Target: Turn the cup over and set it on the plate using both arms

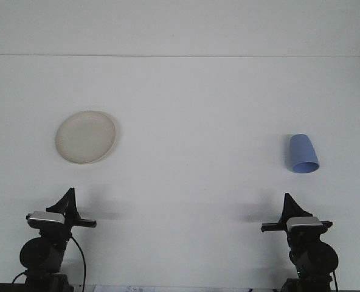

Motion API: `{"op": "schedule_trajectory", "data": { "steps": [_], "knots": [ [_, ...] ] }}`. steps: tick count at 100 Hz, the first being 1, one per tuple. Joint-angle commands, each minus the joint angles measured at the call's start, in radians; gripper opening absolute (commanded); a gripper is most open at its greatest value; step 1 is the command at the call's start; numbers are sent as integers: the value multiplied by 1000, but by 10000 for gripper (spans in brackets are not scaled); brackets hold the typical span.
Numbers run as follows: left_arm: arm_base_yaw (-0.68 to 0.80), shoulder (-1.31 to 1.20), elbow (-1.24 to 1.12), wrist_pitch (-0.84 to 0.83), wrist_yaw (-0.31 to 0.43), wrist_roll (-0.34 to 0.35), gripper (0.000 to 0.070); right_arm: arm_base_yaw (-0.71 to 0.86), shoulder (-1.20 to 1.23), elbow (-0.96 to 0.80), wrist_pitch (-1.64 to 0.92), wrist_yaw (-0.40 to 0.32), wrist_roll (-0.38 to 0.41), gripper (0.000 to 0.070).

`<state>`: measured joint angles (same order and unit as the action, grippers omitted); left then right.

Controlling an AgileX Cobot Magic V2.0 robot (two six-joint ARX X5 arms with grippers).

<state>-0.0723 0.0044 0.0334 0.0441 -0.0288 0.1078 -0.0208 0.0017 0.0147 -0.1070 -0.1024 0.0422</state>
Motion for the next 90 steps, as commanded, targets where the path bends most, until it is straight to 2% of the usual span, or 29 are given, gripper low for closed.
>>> {"op": "schedule_trajectory", "data": {
  "steps": [1,78,83,90],
  "knots": [
    [0,-2,-19,10,-5,4,13,-2,0,-2,11,-2,11,2],
    [0,-2,-19,10,-5,4,13,-2,0,-2,19,-3,13,1],
    [0,-2,-19,10,-5,4,13,-2,0,-2,27,-3,34,2],
    [0,-2,-19,10,-5,4,13,-2,0,-2,32,-3,110,1]
  ]
}}
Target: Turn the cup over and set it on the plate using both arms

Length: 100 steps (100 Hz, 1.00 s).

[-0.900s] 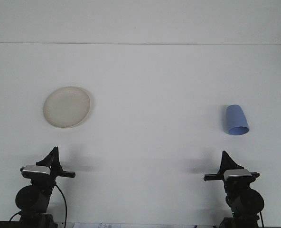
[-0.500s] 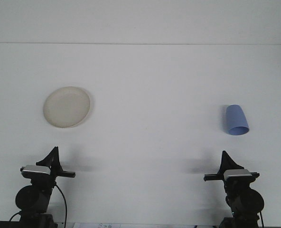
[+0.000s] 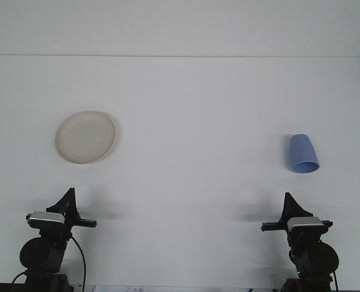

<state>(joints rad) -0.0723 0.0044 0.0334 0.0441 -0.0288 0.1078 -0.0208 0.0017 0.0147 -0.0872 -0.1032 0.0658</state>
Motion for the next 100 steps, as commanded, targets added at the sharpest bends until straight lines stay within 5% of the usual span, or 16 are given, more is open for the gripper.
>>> {"op": "schedule_trajectory", "data": {
  "steps": [1,29,40,49,61,65,87,100],
  "knots": [
    [0,-2,-19,10,-5,4,13,-2,0,-2,12,-2,98,1],
    [0,-2,-19,10,-5,4,13,-2,0,26,66,9,403,1],
    [0,-2,-19,10,-5,4,13,-2,24,129,6,89,428,1],
    [0,-2,-19,10,-5,4,13,-2,74,250,-45,111,370,49],
    [0,-2,-19,10,-5,4,13,-2,196,419,-132,146,236,429],
    [0,-1,-19,10,-5,4,13,-2,245,471,-172,163,185,490],
    [0,-2,-19,10,-5,4,13,-6,489,634,-327,329,-47,492],
    [0,-1,-19,10,-5,4,13,-35,624,634,-345,414,-109,492]
  ]
}}
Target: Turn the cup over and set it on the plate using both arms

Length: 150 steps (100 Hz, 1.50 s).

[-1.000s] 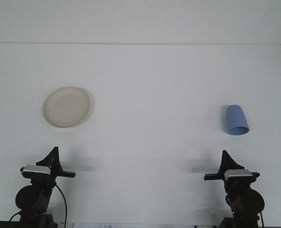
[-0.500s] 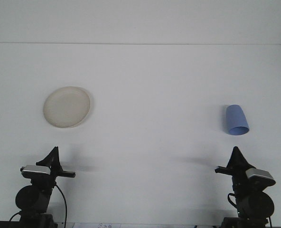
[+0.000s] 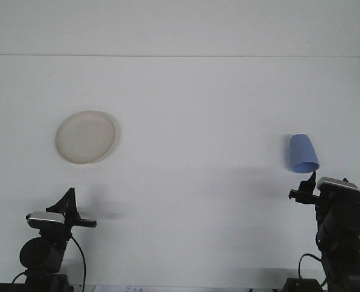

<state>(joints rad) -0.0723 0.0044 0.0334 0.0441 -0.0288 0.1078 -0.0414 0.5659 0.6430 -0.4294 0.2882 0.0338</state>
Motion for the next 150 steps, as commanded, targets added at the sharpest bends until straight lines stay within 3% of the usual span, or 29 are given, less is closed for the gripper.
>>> {"op": "schedule_trajectory", "data": {
  "steps": [1,31,43,91,99,105,112,129,150],
  "knots": [
    [0,-2,-19,10,-5,4,13,-18,71,6,-4,23,-77,492],
    [0,-2,-19,10,-5,4,13,-136,370,-4,75,-7,-79,490],
    [0,-2,-19,10,-5,4,13,-180,473,-5,153,-76,-88,490],
    [0,-2,-19,10,-5,4,13,-258,793,-5,582,-196,-129,488],
    [0,-2,-19,10,-5,4,13,-264,853,-5,676,-244,-129,483],
    [0,-2,-19,10,-5,4,13,-267,895,-5,742,-282,-129,453],
    [0,-2,-19,10,-5,4,13,-267,942,-5,818,-317,-129,369],
    [0,-1,-19,10,-5,4,13,-267,1007,-5,909,-371,-127,0],
    [0,-2,-19,10,-5,4,13,-266,945,-3,899,-371,-113,0]
  ]
}}
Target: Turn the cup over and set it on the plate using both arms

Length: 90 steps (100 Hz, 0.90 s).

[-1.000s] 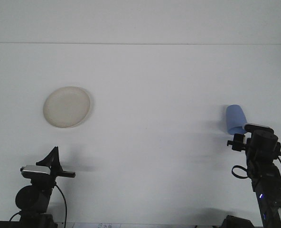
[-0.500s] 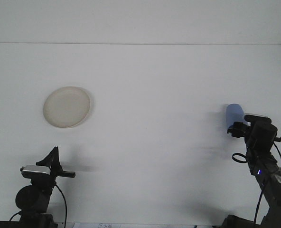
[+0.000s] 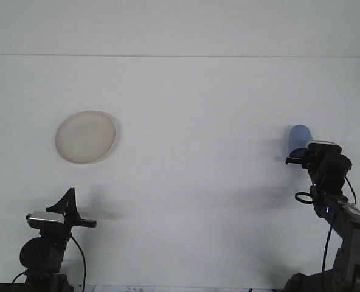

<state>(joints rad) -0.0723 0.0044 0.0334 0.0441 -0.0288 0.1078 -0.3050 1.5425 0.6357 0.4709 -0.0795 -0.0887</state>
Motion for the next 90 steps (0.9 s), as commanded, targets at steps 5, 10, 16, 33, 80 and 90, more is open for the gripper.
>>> {"op": "schedule_trajectory", "data": {
  "steps": [5,10,16,33,80,90],
  "knots": [
    [0,-2,-19,10,-5,4,13,-2,-77,4,-31,-3,28,0],
    [0,-2,-19,10,-5,4,13,-2,-136,6,-74,-2,55,0],
    [0,-2,-19,10,-5,4,13,1,-217,11,-146,-2,98,0],
    [0,-2,-19,10,-5,4,13,57,-480,98,-583,-6,179,0],
    [0,-2,-19,10,-5,4,13,573,-457,617,-1612,-137,187,0],
    [0,-2,-19,10,-5,4,13,710,-377,644,-1656,-127,201,0]
  ]
}}
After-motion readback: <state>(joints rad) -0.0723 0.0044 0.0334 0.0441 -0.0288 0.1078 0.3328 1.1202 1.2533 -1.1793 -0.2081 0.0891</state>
